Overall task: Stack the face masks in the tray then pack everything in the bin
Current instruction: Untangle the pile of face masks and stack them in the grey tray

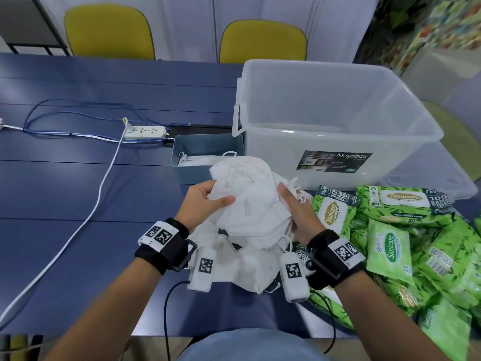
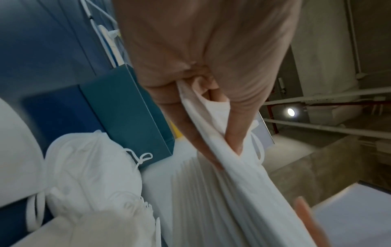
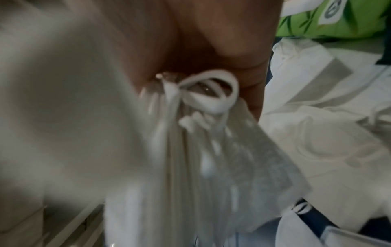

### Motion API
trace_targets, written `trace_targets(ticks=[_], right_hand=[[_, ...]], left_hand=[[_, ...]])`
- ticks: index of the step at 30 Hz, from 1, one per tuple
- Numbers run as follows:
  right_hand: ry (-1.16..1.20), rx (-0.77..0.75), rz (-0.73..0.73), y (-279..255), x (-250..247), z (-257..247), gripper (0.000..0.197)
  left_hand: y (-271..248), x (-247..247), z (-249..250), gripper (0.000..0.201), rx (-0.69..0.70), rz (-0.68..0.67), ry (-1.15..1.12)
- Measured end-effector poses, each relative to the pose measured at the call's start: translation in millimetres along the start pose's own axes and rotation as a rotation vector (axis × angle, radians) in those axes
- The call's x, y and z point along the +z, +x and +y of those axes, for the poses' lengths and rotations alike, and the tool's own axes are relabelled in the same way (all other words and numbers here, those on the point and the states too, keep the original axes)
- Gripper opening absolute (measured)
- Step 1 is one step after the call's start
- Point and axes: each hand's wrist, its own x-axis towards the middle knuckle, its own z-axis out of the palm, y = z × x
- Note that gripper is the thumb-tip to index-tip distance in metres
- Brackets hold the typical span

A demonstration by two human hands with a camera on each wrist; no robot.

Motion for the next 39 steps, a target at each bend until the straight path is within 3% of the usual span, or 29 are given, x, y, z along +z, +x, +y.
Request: trace_targets(ticks=[4, 7, 11, 14, 20, 22, 25, 28, 30, 33, 37, 39], right_hand=[[0.022, 0.004, -0.093, -2.8, -0.8, 1.3, 0.077], [0.034, -0.011, -0.137, -5.0, -3.2, 4.1, 0.076], [0.001, -0.043, -0.089, -8.8, -6.0, 4.1, 0.044], [0.000, -0.053, -0.022, -7.5, -13.7, 3.3, 0.037], [0.047, -0.085, 0.089, 0.6, -20.2, 2.3, 0.093], [0.048, -0.101, 0.115, 3.5, -21.1, 3.0, 0.097], [0.032, -0.121, 0.139, 6.9, -17.2, 3.0, 0.102], [0.032, -0.135, 0.128, 8.8, -10.3, 3.2, 0.105], [0.048, -0.136, 0.084, 8.0, -4.9, 2.6, 0.103], [0.050, -0.123, 0.022, 5.5, 2.2, 0.3, 0.083], [-0.034, -0.116, 0.103, 5.5, 1.9, -0.2, 0.048], [-0.077, -0.127, 0.149, 7.0, -0.1, 2.4, 0.042]], left_hand=[[2.5, -4.9, 4.2, 0.026, 0.019, -0.023, 0.046], [3.7, -7.5, 5.1, 0.020, 0.024, -0.013, 0.011], [6.4, -19.5, 4.5, 0.021, 0.025, 0.130, -0.173], [9.5, -35.2, 6.4, 0.018, 0.031, 0.218, -0.314], [6.5, -58.5, 8.0, 0.045, 0.045, 0.128, -0.278], [2.0, -53.1, 8.1, 0.038, 0.052, 0.076, -0.164], [-3.4, -40.3, 8.6, 0.012, 0.026, 0.024, -0.064], [-3.6, -29.3, 9.1, 0.007, -0.007, -0.025, -0.014], [-2.7, -22.7, 9.6, 0.007, 0.000, -0.066, 0.058], [-0.2, -16.3, 10.8, 0.007, 0.045, -0.143, 0.186], [1.8, -19.2, 13.1, 0.008, 0.101, -0.203, 0.302], [2.1, -22.0, 13.4, 0.013, 0.117, -0.253, 0.320]])
